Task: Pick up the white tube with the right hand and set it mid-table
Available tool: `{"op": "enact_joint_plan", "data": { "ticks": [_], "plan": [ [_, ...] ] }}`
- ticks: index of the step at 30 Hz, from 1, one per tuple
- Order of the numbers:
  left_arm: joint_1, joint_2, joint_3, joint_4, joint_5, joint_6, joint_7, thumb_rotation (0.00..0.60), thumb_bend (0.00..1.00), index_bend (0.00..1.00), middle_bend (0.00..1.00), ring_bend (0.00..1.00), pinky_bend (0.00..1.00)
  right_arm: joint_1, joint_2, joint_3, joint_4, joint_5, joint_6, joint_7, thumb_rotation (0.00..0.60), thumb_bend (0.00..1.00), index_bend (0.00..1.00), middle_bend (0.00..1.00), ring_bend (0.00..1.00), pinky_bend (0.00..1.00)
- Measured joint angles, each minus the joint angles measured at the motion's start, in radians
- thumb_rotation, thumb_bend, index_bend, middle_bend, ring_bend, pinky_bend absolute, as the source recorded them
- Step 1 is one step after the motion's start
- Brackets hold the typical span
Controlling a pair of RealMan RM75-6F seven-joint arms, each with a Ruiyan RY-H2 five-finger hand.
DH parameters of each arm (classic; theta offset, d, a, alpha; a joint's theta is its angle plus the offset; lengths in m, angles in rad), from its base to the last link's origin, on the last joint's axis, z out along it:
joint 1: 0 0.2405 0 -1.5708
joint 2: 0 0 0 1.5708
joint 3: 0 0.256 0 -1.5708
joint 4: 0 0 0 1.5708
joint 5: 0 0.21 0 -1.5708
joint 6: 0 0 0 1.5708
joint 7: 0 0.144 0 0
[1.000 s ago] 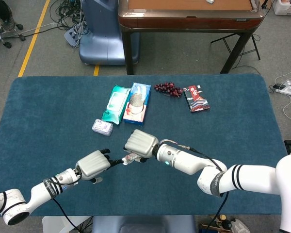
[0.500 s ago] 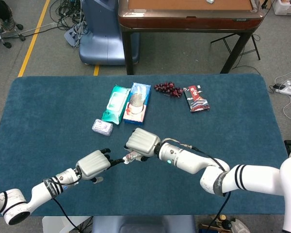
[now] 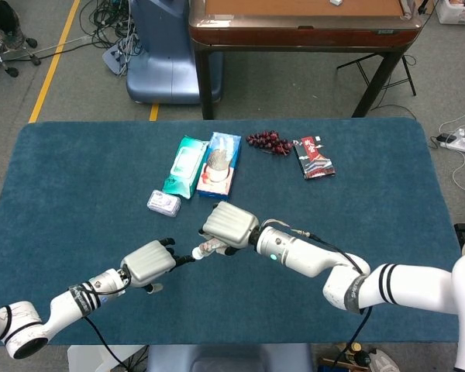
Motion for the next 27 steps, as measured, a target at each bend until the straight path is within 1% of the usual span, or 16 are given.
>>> {"op": "enact_joint_plan", "data": {
  "ticks": [16, 27],
  "plan": [
    [-0.004, -0.005, 0.001, 0.007, -0.003, 0.003, -0.004, 0.600, 0.20, 0.12, 0.48, 0.40, 0.14, -0.020, -0.003, 0.012, -0.002, -0.035, 0.013, 0.051, 0.600, 0.96, 0.94, 0.83, 0.77, 0.37],
    [-0.007, -0.013, 0.001, 0.008, 0.000, 0.007, -0.005, 0.600, 0.20, 0.11, 0.48, 0.40, 0.14, -0.046, -0.013, 0.025, -0.008, -0.064, 0.057, 0.098, 0.600, 0.96, 0.94, 0.83, 0.78, 0.37]
  ]
}}
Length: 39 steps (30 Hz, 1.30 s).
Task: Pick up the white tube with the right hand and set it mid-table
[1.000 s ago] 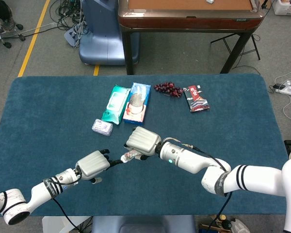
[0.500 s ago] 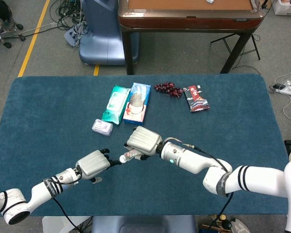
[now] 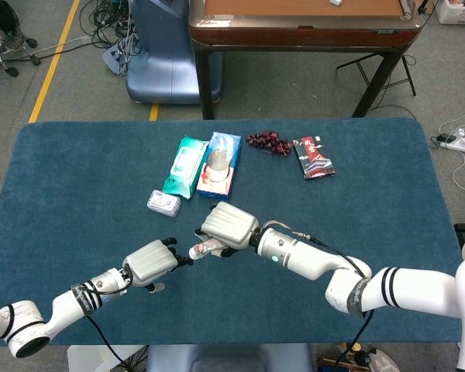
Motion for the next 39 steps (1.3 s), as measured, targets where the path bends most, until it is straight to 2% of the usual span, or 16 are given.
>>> {"op": "enact_joint_plan", "data": {
  "ticks": [12, 22, 29, 35, 37, 39],
  "plan": [
    [0.002, -0.002, 0.002, -0.003, -0.001, 0.007, 0.008, 0.600, 0.20, 0.11, 0.48, 0.40, 0.14, -0.031, 0.002, 0.005, -0.011, -0.044, 0.044, 0.052, 0.600, 0.96, 0.94, 0.83, 0.78, 0.37],
    [0.035, 0.040, 0.014, -0.011, -0.008, 0.045, 0.028, 0.600, 0.20, 0.11, 0.48, 0.40, 0.14, -0.109, 0.054, -0.041, -0.007, -0.069, 0.095, 0.072, 0.600, 0.95, 0.94, 0.83, 0.78, 0.37],
    [0.053, 0.069, 0.015, -0.015, -0.025, 0.059, 0.044, 0.600, 0.20, 0.11, 0.48, 0.40, 0.14, -0.176, 0.036, -0.086, 0.042, -0.116, 0.155, 0.167, 0.600, 0.84, 0.94, 0.80, 0.75, 0.37],
    [0.072, 0.081, 0.013, -0.020, -0.040, 0.076, 0.051, 0.600, 0.20, 0.11, 0.48, 0.40, 0.14, -0.216, -0.027, -0.123, 0.130, -0.161, 0.187, 0.242, 0.600, 0.75, 0.94, 0.78, 0.71, 0.38],
    [0.077, 0.086, 0.013, -0.023, -0.041, 0.081, 0.057, 0.600, 0.20, 0.11, 0.48, 0.40, 0.14, -0.226, -0.052, -0.134, 0.160, -0.176, 0.197, 0.254, 0.600, 0.71, 0.93, 0.75, 0.69, 0.38],
    [0.084, 0.091, 0.014, -0.026, -0.041, 0.088, 0.062, 0.600, 0.20, 0.11, 0.48, 0.40, 0.14, -0.235, -0.070, -0.143, 0.184, -0.188, 0.205, 0.263, 0.600, 0.62, 0.88, 0.72, 0.65, 0.38]
  ]
}}
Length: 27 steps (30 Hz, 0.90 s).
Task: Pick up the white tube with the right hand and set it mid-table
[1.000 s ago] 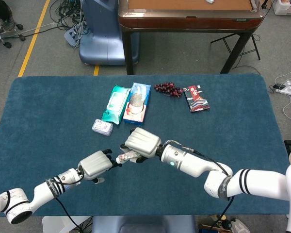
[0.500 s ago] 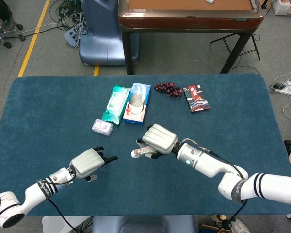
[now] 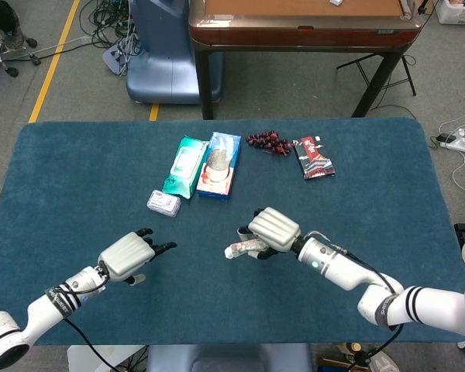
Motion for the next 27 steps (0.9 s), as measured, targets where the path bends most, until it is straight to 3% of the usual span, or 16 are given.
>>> {"op": "enact_joint_plan", "data": {
  "ticks": [7, 9, 15, 19, 27],
  "plan": [
    [0.023, 0.018, 0.000, -0.012, -0.008, 0.020, 0.006, 0.600, 0.20, 0.11, 0.48, 0.40, 0.14, -0.027, -0.036, -0.020, 0.052, -0.013, 0.009, -0.008, 0.600, 0.28, 0.55, 0.56, 0.53, 0.37],
    [0.028, 0.022, 0.000, -0.016, -0.010, 0.024, 0.009, 0.600, 0.20, 0.11, 0.48, 0.40, 0.14, -0.028, -0.034, -0.020, 0.051, -0.010, 0.003, -0.021, 0.600, 0.16, 0.40, 0.48, 0.47, 0.35],
    [0.042, 0.028, -0.001, -0.023, -0.015, 0.038, 0.010, 0.600, 0.20, 0.11, 0.48, 0.40, 0.14, -0.031, -0.009, -0.014, 0.025, 0.012, -0.019, -0.056, 0.600, 0.03, 0.12, 0.27, 0.31, 0.30],
    [0.070, 0.031, -0.004, -0.023, -0.033, 0.072, -0.001, 0.600, 0.20, 0.11, 0.48, 0.40, 0.14, -0.040, 0.044, 0.001, -0.029, 0.043, -0.015, -0.096, 0.600, 0.02, 0.05, 0.18, 0.24, 0.28],
    [0.157, 0.024, -0.016, -0.009, -0.093, 0.187, -0.009, 0.600, 0.20, 0.12, 0.48, 0.40, 0.14, -0.130, 0.175, 0.013, -0.124, 0.103, 0.073, -0.163, 0.600, 0.01, 0.05, 0.19, 0.23, 0.28]
  ]
}}
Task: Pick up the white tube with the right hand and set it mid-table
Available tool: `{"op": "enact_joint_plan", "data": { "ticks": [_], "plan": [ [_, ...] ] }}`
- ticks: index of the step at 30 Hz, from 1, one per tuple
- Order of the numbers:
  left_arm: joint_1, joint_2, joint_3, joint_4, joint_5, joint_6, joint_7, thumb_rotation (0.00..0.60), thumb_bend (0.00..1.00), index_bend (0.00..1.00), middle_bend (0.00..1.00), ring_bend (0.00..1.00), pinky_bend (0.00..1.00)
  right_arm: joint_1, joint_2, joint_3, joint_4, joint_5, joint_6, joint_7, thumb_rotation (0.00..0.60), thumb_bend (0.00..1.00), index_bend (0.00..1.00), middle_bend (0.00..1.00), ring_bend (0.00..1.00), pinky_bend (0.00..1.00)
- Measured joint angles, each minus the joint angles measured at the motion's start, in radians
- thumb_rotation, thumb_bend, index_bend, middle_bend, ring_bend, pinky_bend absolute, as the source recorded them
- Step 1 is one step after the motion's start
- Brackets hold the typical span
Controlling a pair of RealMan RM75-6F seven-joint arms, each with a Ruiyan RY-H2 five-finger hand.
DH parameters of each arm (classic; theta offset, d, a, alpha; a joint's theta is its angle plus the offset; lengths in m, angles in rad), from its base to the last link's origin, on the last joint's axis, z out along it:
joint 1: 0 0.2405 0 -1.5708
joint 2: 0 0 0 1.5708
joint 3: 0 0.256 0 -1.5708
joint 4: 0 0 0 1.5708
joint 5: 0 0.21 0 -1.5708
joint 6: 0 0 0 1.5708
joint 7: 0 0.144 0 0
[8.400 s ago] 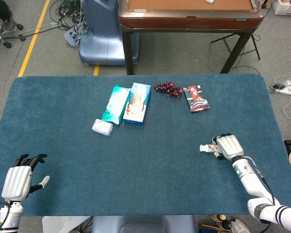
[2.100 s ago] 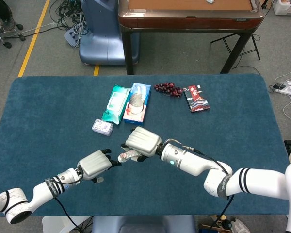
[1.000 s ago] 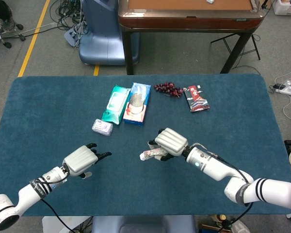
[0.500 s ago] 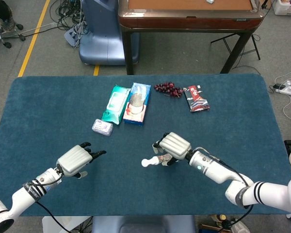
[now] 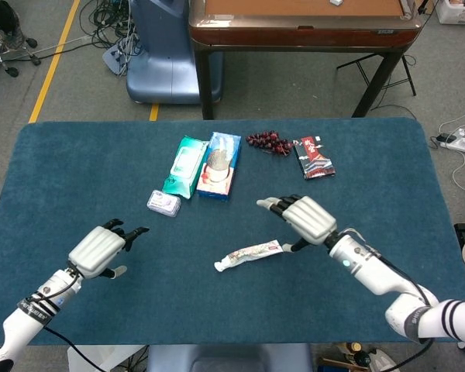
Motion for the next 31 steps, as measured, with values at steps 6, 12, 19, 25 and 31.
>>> {"op": "enact_joint_plan", "data": {
  "ticks": [6, 12, 19, 25, 31],
  "plan": [
    [0.104, -0.027, -0.016, 0.025, -0.086, 0.126, -0.005, 0.600, 0.20, 0.13, 0.47, 0.39, 0.14, -0.130, 0.066, -0.015, -0.034, 0.062, 0.121, -0.041, 0.600, 0.02, 0.05, 0.21, 0.23, 0.28],
    [0.206, -0.075, -0.026, 0.064, -0.145, 0.256, 0.033, 0.600, 0.20, 0.14, 0.47, 0.38, 0.14, -0.267, 0.083, -0.031, -0.032, 0.119, 0.264, -0.094, 0.600, 0.06, 0.05, 0.24, 0.23, 0.28],
    [0.302, -0.147, -0.036, 0.118, -0.170, 0.385, 0.075, 0.600, 0.20, 0.14, 0.46, 0.38, 0.14, -0.428, 0.069, -0.044, -0.033, 0.175, 0.420, -0.160, 0.600, 0.07, 0.12, 0.27, 0.24, 0.28],
    [0.348, -0.162, -0.047, 0.124, -0.142, 0.456, 0.085, 0.600, 0.20, 0.14, 0.46, 0.38, 0.14, -0.517, 0.067, -0.049, -0.059, 0.160, 0.510, -0.158, 0.600, 0.07, 0.14, 0.28, 0.24, 0.28],
    [0.378, -0.162, -0.056, 0.127, -0.106, 0.484, 0.060, 0.600, 0.20, 0.14, 0.46, 0.38, 0.14, -0.566, 0.070, -0.051, -0.081, 0.128, 0.542, -0.156, 0.600, 0.07, 0.15, 0.30, 0.24, 0.28]
  ]
}}
